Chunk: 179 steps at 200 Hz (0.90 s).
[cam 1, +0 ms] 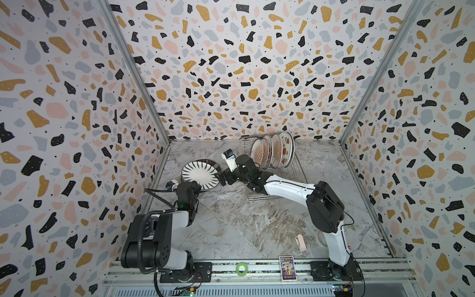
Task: Unload the plates from the dish rack
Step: Place the plate on the plate.
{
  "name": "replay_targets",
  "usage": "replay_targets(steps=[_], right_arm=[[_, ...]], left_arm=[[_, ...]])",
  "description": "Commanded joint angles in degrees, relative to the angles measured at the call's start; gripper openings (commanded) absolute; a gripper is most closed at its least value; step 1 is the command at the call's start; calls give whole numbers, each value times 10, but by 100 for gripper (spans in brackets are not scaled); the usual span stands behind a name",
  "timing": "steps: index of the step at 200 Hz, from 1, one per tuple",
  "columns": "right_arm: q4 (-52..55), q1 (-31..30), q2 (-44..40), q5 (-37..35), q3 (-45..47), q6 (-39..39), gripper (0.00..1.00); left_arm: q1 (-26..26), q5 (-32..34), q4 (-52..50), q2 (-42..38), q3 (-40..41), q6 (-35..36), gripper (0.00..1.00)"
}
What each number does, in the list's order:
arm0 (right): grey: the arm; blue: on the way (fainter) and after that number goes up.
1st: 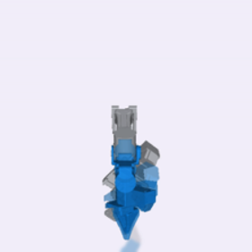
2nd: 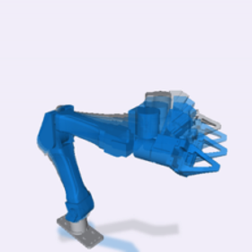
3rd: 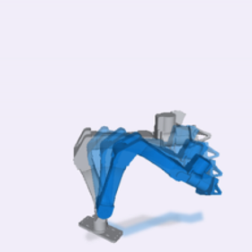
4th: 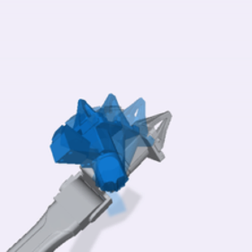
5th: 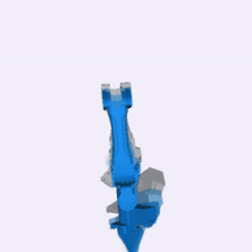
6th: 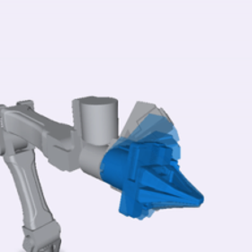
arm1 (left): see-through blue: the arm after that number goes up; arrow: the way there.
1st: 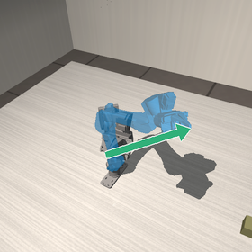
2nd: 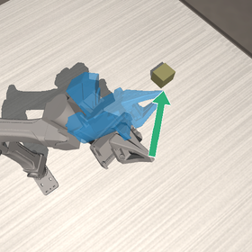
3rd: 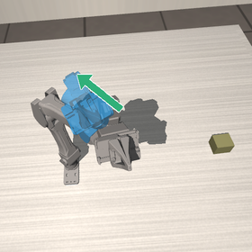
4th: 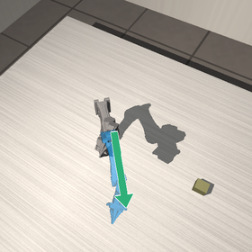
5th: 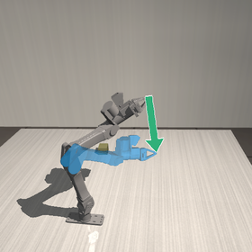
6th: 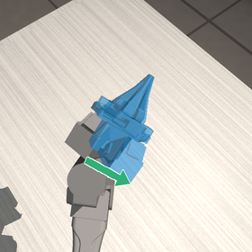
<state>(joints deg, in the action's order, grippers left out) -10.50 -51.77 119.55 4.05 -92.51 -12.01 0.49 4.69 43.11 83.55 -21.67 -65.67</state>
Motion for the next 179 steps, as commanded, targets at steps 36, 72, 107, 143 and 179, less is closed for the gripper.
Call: replay_targets(steps=[36, 72, 107, 143, 179], right_arm=[[19, -3, 6, -11, -30, 10, 99], [24, -3, 10, -15, -33, 8, 100], [25, -3, 11, -14, -33, 6, 99], [29, -4, 12, -14, -36, 7, 100], [29, -4, 12, -15, -35, 5, 100]], left_arm=[[5, -3, 86, 30, -30, 3, 0], [5, -2, 45, 41, -50, 13, 4], [6, -5, 49, 52, -48, 11, 7], [7, 1, 42, 53, -45, 11, 13], [11, 1, 38, 62, -46, 12, 17]])
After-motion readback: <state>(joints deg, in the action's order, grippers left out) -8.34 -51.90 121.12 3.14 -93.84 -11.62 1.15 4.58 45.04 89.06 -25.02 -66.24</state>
